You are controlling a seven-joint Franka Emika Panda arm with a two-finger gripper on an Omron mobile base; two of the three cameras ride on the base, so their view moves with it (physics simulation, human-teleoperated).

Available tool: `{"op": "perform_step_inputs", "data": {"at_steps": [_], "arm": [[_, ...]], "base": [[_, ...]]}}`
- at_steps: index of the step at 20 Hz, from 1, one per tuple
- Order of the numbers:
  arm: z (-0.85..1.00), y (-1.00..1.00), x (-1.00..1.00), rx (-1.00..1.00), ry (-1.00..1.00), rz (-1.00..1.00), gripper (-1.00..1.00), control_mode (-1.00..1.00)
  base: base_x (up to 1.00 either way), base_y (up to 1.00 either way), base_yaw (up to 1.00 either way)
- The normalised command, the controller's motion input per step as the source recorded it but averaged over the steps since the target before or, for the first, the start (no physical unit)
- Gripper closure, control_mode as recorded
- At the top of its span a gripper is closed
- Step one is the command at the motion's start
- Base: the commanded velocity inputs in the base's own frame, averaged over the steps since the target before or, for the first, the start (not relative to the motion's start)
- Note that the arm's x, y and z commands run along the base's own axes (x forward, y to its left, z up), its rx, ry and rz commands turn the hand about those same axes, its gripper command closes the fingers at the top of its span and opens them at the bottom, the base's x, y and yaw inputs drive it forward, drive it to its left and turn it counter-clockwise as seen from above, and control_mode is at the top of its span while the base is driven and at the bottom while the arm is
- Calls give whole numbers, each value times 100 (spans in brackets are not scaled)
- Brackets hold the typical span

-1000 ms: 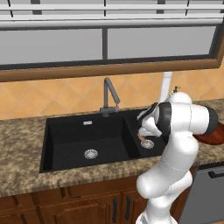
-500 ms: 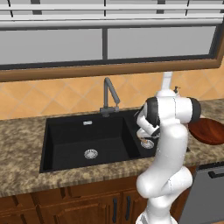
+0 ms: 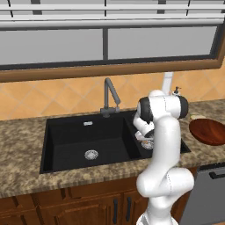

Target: Pick the sweet potato from the sink and place it in the bowl. Then pick the bowl and place it in the microwave. Then close the microwave door and press the start button.

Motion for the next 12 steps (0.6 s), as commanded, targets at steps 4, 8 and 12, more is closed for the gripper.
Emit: {"op": "perform_step_inputs", "data": {"at_steps": [4, 8, 12], "arm": [[-20, 0, 43, 0, 1, 0, -100, -100], [-13, 0, 51, 0, 0, 0, -100, -100], [-19, 0, 49, 0, 0, 0, -100, -100]], "base": [[0, 0, 0], [0, 0, 0], [0, 0, 0]]}}
